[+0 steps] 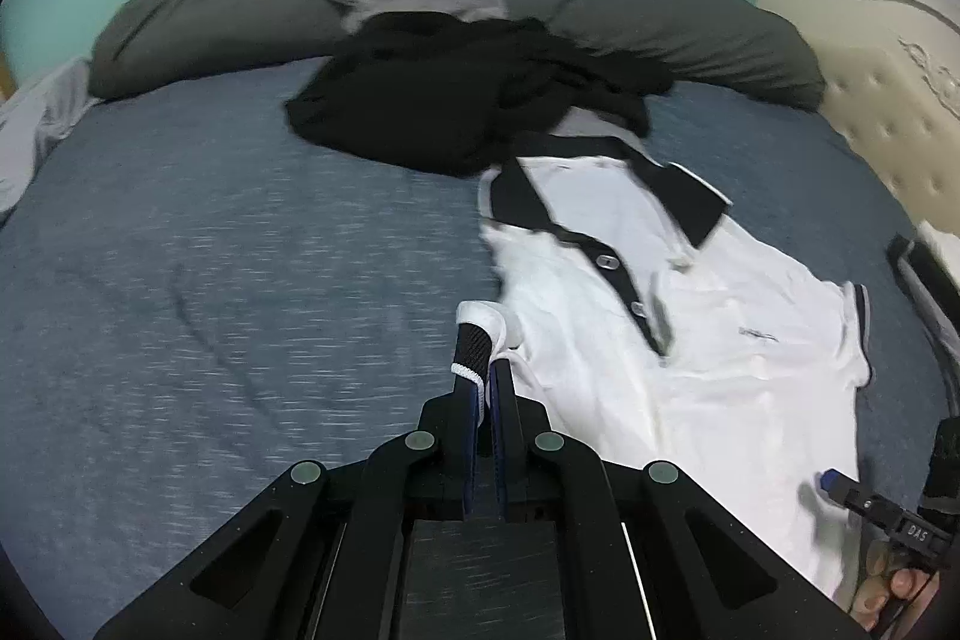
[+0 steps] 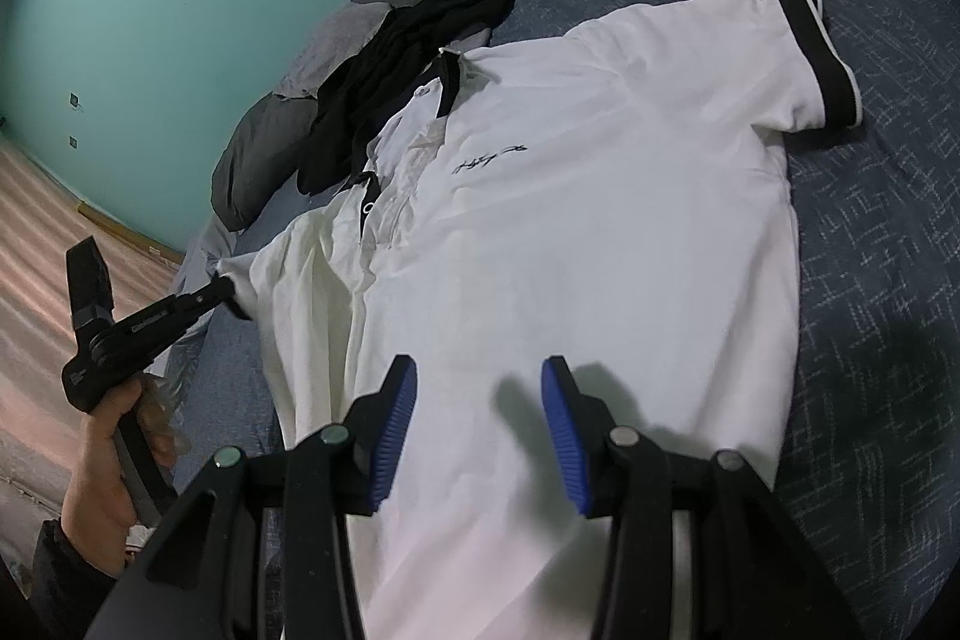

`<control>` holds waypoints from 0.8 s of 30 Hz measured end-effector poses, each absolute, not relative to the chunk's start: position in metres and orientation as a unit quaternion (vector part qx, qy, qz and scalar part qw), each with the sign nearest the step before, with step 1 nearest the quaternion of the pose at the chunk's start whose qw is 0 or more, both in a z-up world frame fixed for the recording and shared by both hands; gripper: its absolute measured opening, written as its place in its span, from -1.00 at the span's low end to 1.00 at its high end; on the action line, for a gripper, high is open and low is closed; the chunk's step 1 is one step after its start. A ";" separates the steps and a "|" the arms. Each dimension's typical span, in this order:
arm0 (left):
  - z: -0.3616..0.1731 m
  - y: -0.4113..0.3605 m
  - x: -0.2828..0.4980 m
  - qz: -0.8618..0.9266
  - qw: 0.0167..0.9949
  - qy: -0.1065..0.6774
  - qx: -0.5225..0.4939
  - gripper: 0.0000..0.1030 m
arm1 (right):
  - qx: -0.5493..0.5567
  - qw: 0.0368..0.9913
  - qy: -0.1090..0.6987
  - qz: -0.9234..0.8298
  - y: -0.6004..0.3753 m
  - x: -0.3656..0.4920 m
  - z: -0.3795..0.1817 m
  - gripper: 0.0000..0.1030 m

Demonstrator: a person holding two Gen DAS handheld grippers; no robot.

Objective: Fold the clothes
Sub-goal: 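Fold the grasped sleeve across the polo body with the left gripper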

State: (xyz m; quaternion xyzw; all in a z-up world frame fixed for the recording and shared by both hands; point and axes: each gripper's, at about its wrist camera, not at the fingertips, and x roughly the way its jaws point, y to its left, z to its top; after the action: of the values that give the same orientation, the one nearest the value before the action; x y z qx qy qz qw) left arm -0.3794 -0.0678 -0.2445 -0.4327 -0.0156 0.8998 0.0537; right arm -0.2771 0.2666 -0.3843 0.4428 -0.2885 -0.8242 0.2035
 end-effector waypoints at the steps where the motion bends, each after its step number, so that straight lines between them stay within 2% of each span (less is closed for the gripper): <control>1: -0.242 -0.073 -0.379 0.901 0.047 -0.014 -0.431 -0.92 | 0.443 0.204 -0.288 -0.824 0.266 -0.277 -0.384 -0.15; 7: -0.225 -0.107 -0.372 0.906 0.002 -0.006 -0.424 -0.93 | 0.443 0.205 -0.288 -0.824 0.265 -0.277 -0.385 -0.15; 12: -0.233 -0.133 -0.365 0.899 -0.030 -0.012 -0.437 -0.93 | 0.443 0.205 -0.288 -0.824 0.264 -0.276 -0.385 -0.15; 24: -0.312 -0.151 -0.365 0.860 -0.012 -0.097 -0.500 -0.92 | 0.445 0.207 -0.284 -0.824 0.262 -0.277 -0.386 -0.15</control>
State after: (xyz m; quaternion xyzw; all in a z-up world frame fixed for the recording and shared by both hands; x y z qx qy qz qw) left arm -0.3647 -0.1508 -0.3116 -0.5000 -0.0970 0.8605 -0.0123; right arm -0.2766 0.2618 -0.3860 0.4451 -0.2844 -0.8236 0.2067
